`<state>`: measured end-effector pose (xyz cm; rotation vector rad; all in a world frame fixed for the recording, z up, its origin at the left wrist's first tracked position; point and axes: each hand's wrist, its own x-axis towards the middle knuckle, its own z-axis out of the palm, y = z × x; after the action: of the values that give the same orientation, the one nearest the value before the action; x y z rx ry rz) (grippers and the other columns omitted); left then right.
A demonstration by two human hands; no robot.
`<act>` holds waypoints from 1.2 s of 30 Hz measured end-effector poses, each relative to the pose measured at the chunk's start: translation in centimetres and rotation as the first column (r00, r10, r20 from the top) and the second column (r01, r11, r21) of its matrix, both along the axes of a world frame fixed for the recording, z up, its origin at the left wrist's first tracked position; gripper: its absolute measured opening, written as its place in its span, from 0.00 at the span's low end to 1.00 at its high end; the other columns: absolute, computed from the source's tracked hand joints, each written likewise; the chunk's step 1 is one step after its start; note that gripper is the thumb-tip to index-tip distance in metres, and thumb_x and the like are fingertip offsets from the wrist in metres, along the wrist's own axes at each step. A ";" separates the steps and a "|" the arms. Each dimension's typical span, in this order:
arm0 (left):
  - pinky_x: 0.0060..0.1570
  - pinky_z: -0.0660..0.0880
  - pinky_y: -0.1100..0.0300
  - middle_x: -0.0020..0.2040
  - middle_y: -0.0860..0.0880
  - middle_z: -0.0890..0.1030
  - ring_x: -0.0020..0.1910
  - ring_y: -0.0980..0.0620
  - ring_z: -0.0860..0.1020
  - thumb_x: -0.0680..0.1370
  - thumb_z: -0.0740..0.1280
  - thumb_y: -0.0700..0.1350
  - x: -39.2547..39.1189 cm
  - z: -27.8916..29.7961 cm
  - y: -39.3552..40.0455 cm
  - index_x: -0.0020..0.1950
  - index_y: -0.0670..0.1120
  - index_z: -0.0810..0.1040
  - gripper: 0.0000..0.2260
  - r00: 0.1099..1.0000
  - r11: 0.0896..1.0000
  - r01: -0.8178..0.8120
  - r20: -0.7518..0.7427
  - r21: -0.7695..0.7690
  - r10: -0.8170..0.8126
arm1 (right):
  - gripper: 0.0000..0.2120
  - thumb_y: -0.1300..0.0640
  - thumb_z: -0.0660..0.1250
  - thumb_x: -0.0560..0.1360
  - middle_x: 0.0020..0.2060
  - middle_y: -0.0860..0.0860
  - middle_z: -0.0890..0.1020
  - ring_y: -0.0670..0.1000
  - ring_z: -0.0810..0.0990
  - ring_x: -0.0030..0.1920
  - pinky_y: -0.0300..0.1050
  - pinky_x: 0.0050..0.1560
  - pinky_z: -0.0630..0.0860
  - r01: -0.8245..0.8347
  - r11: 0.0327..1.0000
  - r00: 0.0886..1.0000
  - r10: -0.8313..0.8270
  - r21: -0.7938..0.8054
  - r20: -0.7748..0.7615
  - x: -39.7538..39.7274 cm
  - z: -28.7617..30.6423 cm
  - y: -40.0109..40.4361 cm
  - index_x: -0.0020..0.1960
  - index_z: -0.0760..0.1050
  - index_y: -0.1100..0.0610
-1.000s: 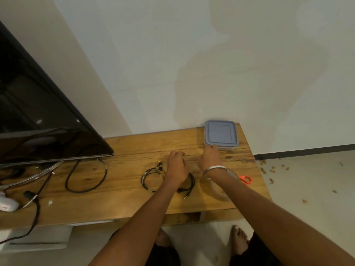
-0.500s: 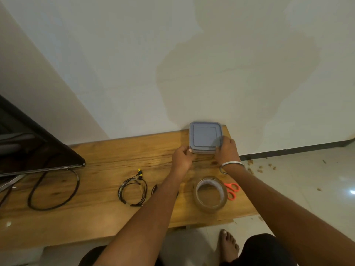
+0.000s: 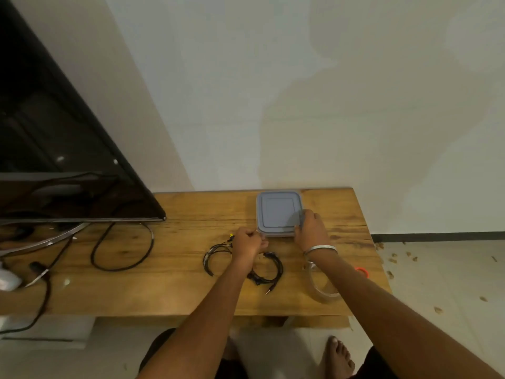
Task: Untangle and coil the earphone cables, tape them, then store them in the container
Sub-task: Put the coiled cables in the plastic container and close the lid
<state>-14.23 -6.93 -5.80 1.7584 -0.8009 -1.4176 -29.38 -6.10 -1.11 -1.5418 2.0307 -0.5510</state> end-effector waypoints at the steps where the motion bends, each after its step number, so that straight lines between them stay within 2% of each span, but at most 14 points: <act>1: 0.48 0.82 0.54 0.43 0.44 0.80 0.39 0.49 0.82 0.82 0.60 0.37 0.8 -0.1 0.4 0.57 0.40 0.72 0.05 1.000 1.000 -0.018 -0.015 0.010 0.018 | 0.19 0.61 0.61 0.77 0.63 0.61 0.69 0.61 0.73 0.60 0.52 0.58 0.72 -0.015 1.000 1.000 0.015 0.018 -0.008 0.8 0.0 0.3 0.67 0.65 0.63; 6: 0.47 0.82 0.56 0.45 0.45 0.82 0.39 0.51 0.84 0.81 0.62 0.38 3.9 -0.2 2.2 0.56 0.40 0.74 0.05 0.997 0.995 -0.077 0.002 0.055 0.077 | 0.18 0.60 0.61 0.78 0.63 0.60 0.70 0.60 0.73 0.60 0.51 0.58 0.74 -0.075 0.995 0.996 0.078 0.069 -0.044 3.9 0.1 1.4 0.67 0.64 0.61; 10: 0.50 0.82 0.50 0.42 0.46 0.83 0.39 0.50 0.85 0.79 0.64 0.38 4.8 -0.8 2.8 0.55 0.39 0.76 0.06 0.996 0.995 -0.085 -0.020 0.051 0.086 | 0.21 0.60 0.63 0.75 0.65 0.59 0.67 0.61 0.68 0.63 0.54 0.64 0.69 -0.132 0.990 0.927 0.138 0.041 -0.348 5.9 0.2 2.0 0.66 0.65 0.61; 12: 0.51 0.81 0.49 0.42 0.47 0.83 0.38 0.50 0.85 0.79 0.64 0.39 4.9 -0.5 3.2 0.54 0.41 0.76 0.05 0.997 0.995 -0.081 -0.014 0.050 0.082 | 0.21 0.62 0.63 0.73 0.64 0.59 0.68 0.61 0.68 0.62 0.54 0.62 0.69 -0.279 0.959 0.873 0.234 -0.046 -0.428 7.1 0.1 2.2 0.65 0.67 0.61; 14: 0.50 0.82 0.49 0.42 0.48 0.83 0.38 0.51 0.84 0.78 0.64 0.38 5.0 -0.3 3.4 0.52 0.43 0.76 0.04 0.997 0.996 -0.077 0.016 0.044 0.076 | 0.17 0.62 0.65 0.72 0.59 0.58 0.71 0.59 0.70 0.57 0.51 0.57 0.70 -0.445 0.893 0.827 0.378 -0.072 -0.417 8.4 -0.2 2.2 0.60 0.71 0.61; 16: 0.48 0.82 0.48 0.45 0.46 0.83 0.42 0.49 0.83 0.77 0.64 0.38 5.3 -0.5 3.3 0.51 0.44 0.77 0.04 0.997 0.999 -0.046 0.062 0.025 0.045 | 0.12 0.60 0.66 0.73 0.55 0.57 0.73 0.58 0.71 0.53 0.49 0.52 0.71 -0.532 0.845 0.780 0.463 -0.056 -0.422 9.7 -0.4 2.2 0.56 0.73 0.60; 18: 0.47 0.82 0.48 0.48 0.43 0.83 0.45 0.47 0.83 0.76 0.65 0.38 5.7 -0.8 3.3 0.51 0.44 0.78 0.05 0.998 0.999 -0.028 0.056 0.021 0.027 | 0.09 0.60 0.68 0.71 0.50 0.57 0.74 0.58 0.72 0.48 0.50 0.47 0.72 -0.546 0.836 0.762 0.466 -0.059 -0.449 10.5 -0.5 2.1 0.51 0.74 0.60; 21: 0.45 0.83 0.49 0.45 0.42 0.83 0.42 0.49 0.83 0.77 0.64 0.36 5.9 -1.0 3.3 0.52 0.36 0.79 0.07 1.000 0.999 -0.021 0.001 0.026 0.021 | 0.14 0.64 0.76 0.59 0.39 0.55 0.76 0.57 0.75 0.37 0.48 0.31 0.72 -0.575 0.818 0.696 0.470 -0.027 -0.543 10.8 -0.8 1.9 0.40 0.75 0.58; 22: 0.45 0.83 0.50 0.44 0.42 0.83 0.41 0.49 0.84 0.77 0.64 0.36 5.9 -1.0 3.3 0.53 0.35 0.78 0.08 1.000 1.000 -0.019 -0.010 0.020 0.019 | 0.14 0.64 0.77 0.57 0.38 0.55 0.76 0.57 0.75 0.35 0.47 0.30 0.71 -0.576 0.817 0.682 0.464 -0.025 -0.565 10.7 -0.9 1.8 0.38 0.75 0.58; 24: 0.46 0.83 0.49 0.45 0.42 0.83 0.41 0.49 0.83 0.78 0.64 0.37 5.9 -1.0 3.3 0.51 0.36 0.78 0.06 1.000 1.000 -0.020 -0.009 0.003 0.020 | 0.11 0.63 0.75 0.62 0.42 0.56 0.76 0.59 0.75 0.40 0.49 0.35 0.72 -0.589 0.808 0.652 0.471 -0.006 -0.594 10.7 -0.9 1.7 0.42 0.77 0.59; 27: 0.47 0.82 0.51 0.42 0.46 0.82 0.40 0.50 0.82 0.78 0.65 0.39 6.0 -1.1 3.3 0.48 0.42 0.77 0.02 0.998 1.000 -0.006 0.058 -0.018 0.007 | 0.09 0.59 0.66 0.73 0.52 0.57 0.74 0.60 0.73 0.49 0.52 0.46 0.72 -0.618 0.785 0.594 0.490 0.027 -0.638 10.9 -0.9 1.7 0.52 0.75 0.61; 30: 0.47 0.82 0.51 0.42 0.46 0.81 0.40 0.50 0.81 0.78 0.65 0.40 6.0 -1.1 3.4 0.46 0.45 0.76 0.01 0.995 0.999 -0.006 0.103 -0.032 0.010 | 0.10 0.58 0.61 0.75 0.52 0.58 0.74 0.60 0.72 0.50 0.53 0.48 0.71 -0.614 0.789 0.630 0.473 -0.022 -0.615 11.2 -0.4 1.6 0.53 0.74 0.63; 33: 0.48 0.82 0.51 0.39 0.48 0.81 0.38 0.51 0.82 0.78 0.65 0.39 6.2 -1.0 3.2 0.45 0.44 0.76 0.02 0.995 0.999 -0.015 0.098 -0.029 0.017 | 0.10 0.55 0.65 0.69 0.43 0.57 0.74 0.58 0.73 0.43 0.51 0.40 0.69 -0.594 0.782 0.746 0.447 -0.190 -0.493 10.0 0.9 1.2 0.45 0.73 0.61; 36: 0.49 0.81 0.50 0.38 0.49 0.83 0.37 0.49 0.84 0.79 0.64 0.40 6.3 -1.0 3.1 0.46 0.43 0.76 0.03 0.999 0.999 -0.025 0.037 -0.025 0.026 | 0.09 0.54 0.61 0.70 0.40 0.54 0.70 0.53 0.68 0.40 0.43 0.38 0.68 -0.439 0.797 0.896 0.353 -0.415 -0.271 7.6 2.9 1.3 0.43 0.67 0.59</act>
<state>-7.92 -3.81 -6.75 1.7748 -0.8096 -1.3564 -21.78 -4.83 1.78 -2.3155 1.6799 -0.7919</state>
